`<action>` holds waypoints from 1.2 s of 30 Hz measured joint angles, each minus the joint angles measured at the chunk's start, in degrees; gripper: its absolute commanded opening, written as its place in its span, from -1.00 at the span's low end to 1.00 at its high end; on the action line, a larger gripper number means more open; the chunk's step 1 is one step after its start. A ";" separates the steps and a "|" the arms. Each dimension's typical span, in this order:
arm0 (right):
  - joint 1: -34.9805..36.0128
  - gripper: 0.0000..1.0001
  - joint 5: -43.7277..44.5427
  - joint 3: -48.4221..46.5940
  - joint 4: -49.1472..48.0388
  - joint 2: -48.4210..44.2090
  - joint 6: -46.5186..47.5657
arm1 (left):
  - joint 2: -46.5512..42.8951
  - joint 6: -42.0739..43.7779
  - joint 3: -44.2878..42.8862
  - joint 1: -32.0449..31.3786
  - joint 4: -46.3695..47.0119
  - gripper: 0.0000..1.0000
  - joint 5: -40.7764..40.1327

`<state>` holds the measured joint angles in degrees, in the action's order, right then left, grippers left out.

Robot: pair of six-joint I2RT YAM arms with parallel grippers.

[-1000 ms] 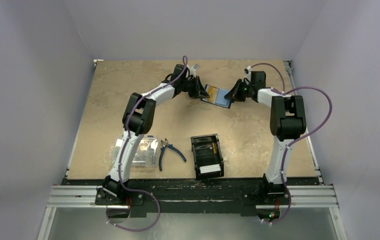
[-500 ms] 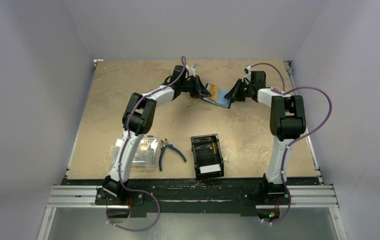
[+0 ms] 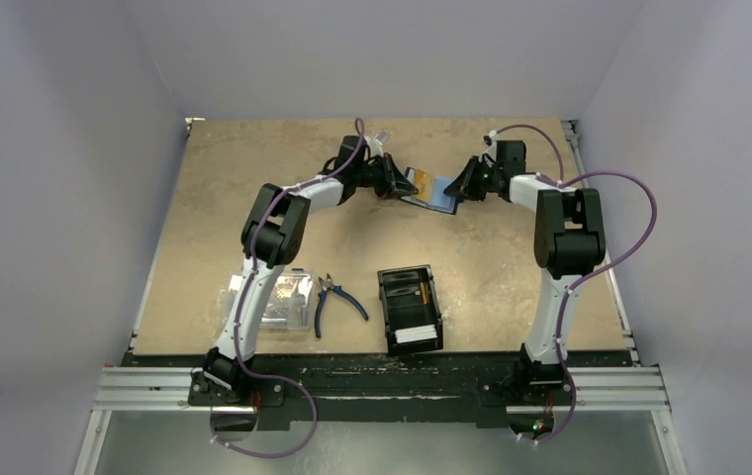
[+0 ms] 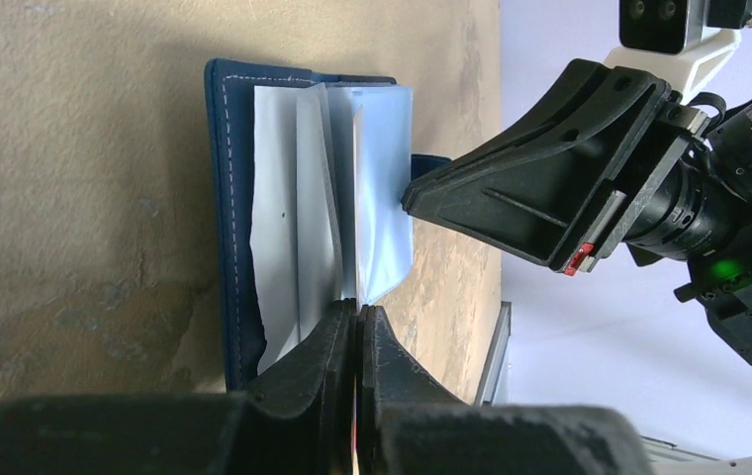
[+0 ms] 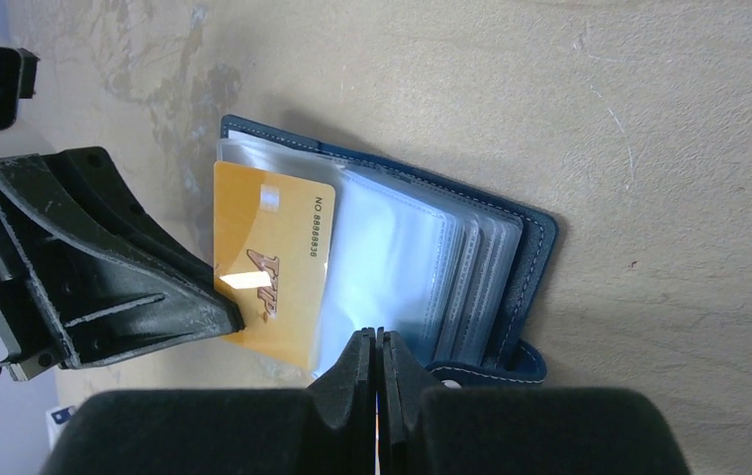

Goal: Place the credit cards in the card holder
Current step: Insert the credit card into the card holder.

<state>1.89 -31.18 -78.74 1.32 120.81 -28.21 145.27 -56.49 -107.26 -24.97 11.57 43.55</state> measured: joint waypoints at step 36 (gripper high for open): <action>0.09 -1.00 -0.02 -1.53 0.42 1.07 0.26 | -1.42 -16.44 9.77 0.96 10.82 -1.00 0.04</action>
<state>1.98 -31.20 -80.27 1.74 121.89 -27.94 143.85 -72.93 -97.49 -24.01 22.39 43.59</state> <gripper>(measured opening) 0.059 0.032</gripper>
